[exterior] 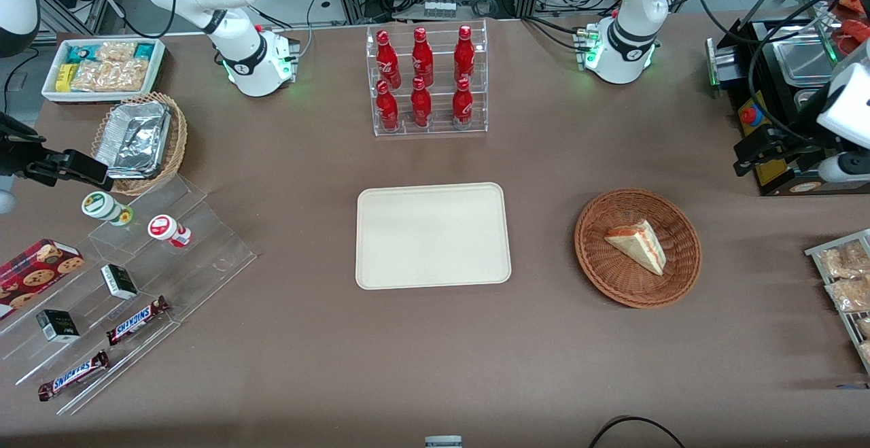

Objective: Place sandwich from basket to tray
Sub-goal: 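Lower the open left gripper over the wrapped sandwich in the basket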

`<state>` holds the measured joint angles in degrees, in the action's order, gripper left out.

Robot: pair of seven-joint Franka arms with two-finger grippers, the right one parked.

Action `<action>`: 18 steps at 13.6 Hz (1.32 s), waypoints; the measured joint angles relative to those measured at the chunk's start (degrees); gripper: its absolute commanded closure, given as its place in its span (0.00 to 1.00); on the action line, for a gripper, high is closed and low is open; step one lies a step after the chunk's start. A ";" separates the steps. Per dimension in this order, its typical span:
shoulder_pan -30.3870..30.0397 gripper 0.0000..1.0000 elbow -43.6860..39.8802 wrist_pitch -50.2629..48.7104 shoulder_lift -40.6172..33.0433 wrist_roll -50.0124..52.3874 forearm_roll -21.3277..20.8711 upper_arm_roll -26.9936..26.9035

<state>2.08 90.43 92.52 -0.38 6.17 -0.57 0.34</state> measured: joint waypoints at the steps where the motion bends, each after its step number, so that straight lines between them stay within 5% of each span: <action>1: 0.00 0.00 -0.01 -0.18 -0.02 0.00 0.00 -0.06; 8: 0.35 0.00 0.02 -0.26 0.74 0.00 0.01 0.31; 18: 0.73 0.00 1.93 9.52 11.28 0.21 0.27 2.16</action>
<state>2.81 92.36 102.04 10.90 6.38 -0.29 2.50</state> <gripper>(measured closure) 0.000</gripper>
